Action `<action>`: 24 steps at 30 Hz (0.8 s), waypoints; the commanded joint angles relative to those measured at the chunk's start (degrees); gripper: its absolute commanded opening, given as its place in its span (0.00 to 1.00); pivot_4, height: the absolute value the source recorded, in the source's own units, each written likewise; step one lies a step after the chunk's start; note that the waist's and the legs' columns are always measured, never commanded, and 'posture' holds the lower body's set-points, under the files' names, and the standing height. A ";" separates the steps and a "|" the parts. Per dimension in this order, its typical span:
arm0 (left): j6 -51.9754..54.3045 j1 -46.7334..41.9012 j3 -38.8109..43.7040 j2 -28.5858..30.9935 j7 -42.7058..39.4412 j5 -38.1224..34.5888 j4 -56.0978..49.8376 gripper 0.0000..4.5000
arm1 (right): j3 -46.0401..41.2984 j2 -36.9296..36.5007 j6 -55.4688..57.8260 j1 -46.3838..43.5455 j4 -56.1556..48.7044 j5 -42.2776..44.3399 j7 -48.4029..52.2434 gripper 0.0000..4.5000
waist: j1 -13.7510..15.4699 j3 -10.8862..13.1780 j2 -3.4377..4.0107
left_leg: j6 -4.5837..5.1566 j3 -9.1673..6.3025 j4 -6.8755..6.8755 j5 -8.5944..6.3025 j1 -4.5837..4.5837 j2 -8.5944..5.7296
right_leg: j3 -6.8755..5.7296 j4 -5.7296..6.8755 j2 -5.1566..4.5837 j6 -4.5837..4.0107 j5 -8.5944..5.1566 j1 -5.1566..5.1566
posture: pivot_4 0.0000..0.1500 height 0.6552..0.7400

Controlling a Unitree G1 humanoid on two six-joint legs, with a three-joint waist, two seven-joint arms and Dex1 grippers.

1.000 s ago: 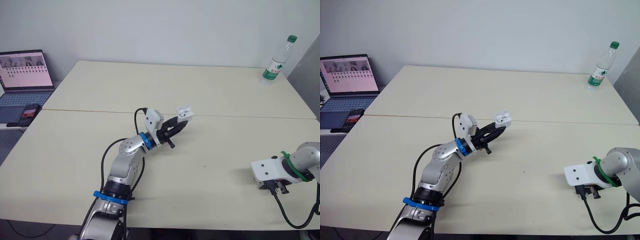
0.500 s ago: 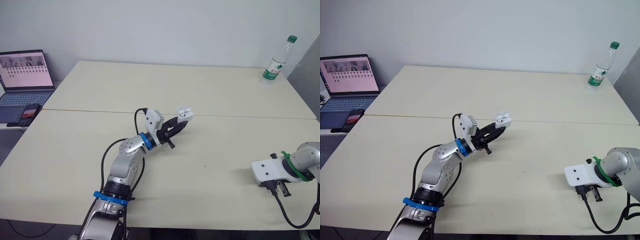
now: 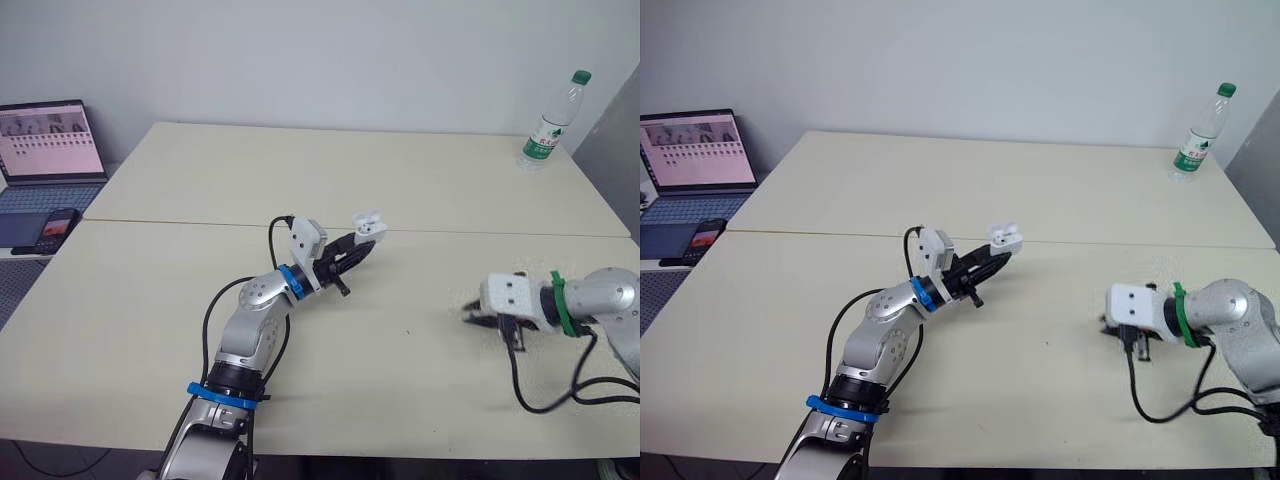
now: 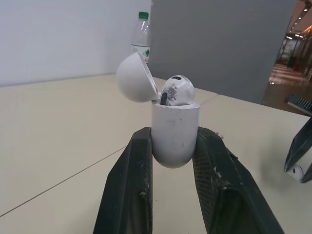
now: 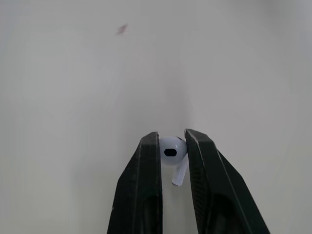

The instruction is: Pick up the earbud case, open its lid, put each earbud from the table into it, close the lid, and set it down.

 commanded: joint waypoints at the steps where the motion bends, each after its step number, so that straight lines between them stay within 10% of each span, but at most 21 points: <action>1: 1.13 -1.56 1.42 -1.27 1.44 -1.80 -1.30 0.17 | -5.80 3.37 3.55 -1.40 -2.59 4.35 -5.25 0.08 | 0.06 0.00 0.00 | 0.00 -0.01 0.00 0.00 -0.02 0.00 | 0.00 -0.02 0.00 0.00 0.00 0.00 | 1.00 0.95; 8: 2.53 -1.45 0.36 -2.30 0.77 -2.23 -3.07 0.17 | -17.66 22.30 22.62 -5.34 -10.87 21.38 -23.87 0.08 | -0.05 -0.01 0.01 | 0.00 -0.05 -0.02 0.00 -0.02 0.06 | 0.03 0.08 0.01 -0.06 0.05 -0.02 | 1.00 0.95; 24: 4.82 -3.00 -2.51 -4.55 -0.04 -2.29 -6.25 0.17 | -17.69 36.06 32.13 -11.55 -16.47 36.63 -42.04 0.08 | -0.09 -0.03 0.05 | -0.02 -0.08 -0.06 0.01 -0.07 0.04 | 0.02 0.05 0.05 -0.07 0.07 -0.06 | 1.00 0.95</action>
